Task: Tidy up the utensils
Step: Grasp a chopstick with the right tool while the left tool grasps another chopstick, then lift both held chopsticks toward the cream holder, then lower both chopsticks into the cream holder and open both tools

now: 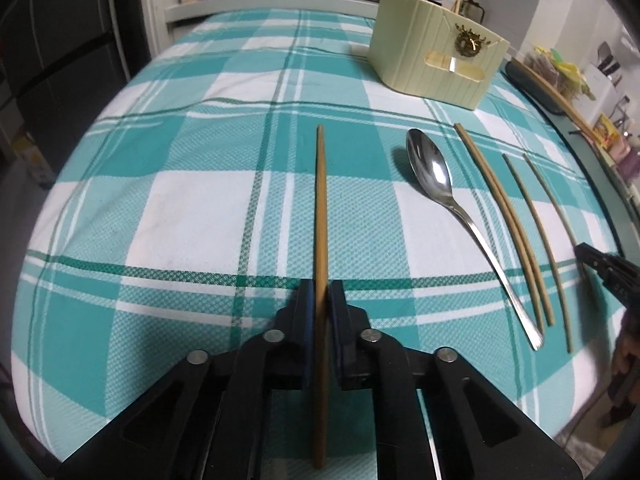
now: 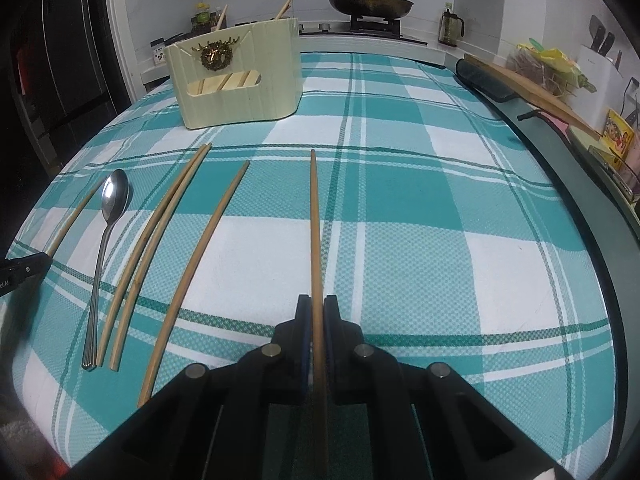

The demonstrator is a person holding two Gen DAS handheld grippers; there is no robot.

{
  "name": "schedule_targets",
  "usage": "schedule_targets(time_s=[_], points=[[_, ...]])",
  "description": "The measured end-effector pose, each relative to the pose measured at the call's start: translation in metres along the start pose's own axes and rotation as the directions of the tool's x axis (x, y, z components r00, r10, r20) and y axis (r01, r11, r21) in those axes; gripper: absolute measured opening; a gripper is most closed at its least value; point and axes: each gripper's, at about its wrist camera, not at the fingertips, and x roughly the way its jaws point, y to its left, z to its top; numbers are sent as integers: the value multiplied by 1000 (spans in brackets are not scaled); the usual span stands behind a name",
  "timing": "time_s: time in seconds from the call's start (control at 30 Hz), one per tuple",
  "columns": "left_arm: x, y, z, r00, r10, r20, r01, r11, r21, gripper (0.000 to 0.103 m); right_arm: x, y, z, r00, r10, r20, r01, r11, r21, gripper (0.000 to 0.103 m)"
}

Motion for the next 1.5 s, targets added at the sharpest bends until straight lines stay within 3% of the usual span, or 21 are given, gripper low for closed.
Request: schedule_targets(time_s=[0.03,0.07,0.1,0.13,0.17,0.3,0.47,0.57,0.63,0.7,0.73,0.87,0.97,1.1,1.2,1.33,1.5], points=[[-1,3,4,1000,-23,-12,23,1000,-1,34,0,-1,2,1000,9,-17,-9,1000,-5,8],[-1,6,8,999,-38,-15,38,999,-3,43,0,-3,5,999,21,-32,-22,1000,-5,14],[-2,9,13,999,-44,-19,44,999,-1,60,1,-6,8,998,37,-44,-37,999,1,19],[-1,10,17,999,-48,-25,48,999,6,66,1,-9,12,997,52,-57,-51,999,7,30],[0,10,22,998,-49,-33,50,999,17,66,2,-11,16,996,60,-67,-59,998,7,36],[15,7,41,997,-14,-80,22,995,93,66,9,-11,31,988,83,-131,-87,996,-27,36],[37,2,56,993,69,-93,-52,983,176,63,32,2,47,979,69,-194,-92,989,-113,36],[46,0,74,994,53,-100,-35,985,169,50,47,7,67,981,47,-189,-74,988,-137,36],[51,-3,84,993,67,-95,-50,985,168,34,59,8,84,981,59,-186,-81,990,-117,37],[56,-4,93,995,19,-99,-4,989,150,7,71,9,102,982,57,-180,-74,993,-91,28],[58,-3,96,995,6,-99,7,991,131,5,76,10,110,983,48,-177,-63,994,-85,8],[47,1,101,999,-11,-34,13,997,76,4,78,10,126,987,71,-147,-76,997,-29,6],[10,5,100,996,-57,74,53,997,56,4,45,9,132,991,120,-56,-120,993,2,6],[-56,10,98,966,-124,227,111,991,72,4,-21,8,134,979,190,78,-191,982,1,6],[-97,12,95,939,-168,301,148,985,87,4,-70,7,130,964,211,164,-211,977,-16,6],[-129,13,92,907,-209,365,186,978,98,4,-116,8,124,943,206,260,-203,978,-40,6],[-149,10,95,880,-229,416,205,973,104,4,-141,14,127,912,187,366,-176,982,-62,6]])
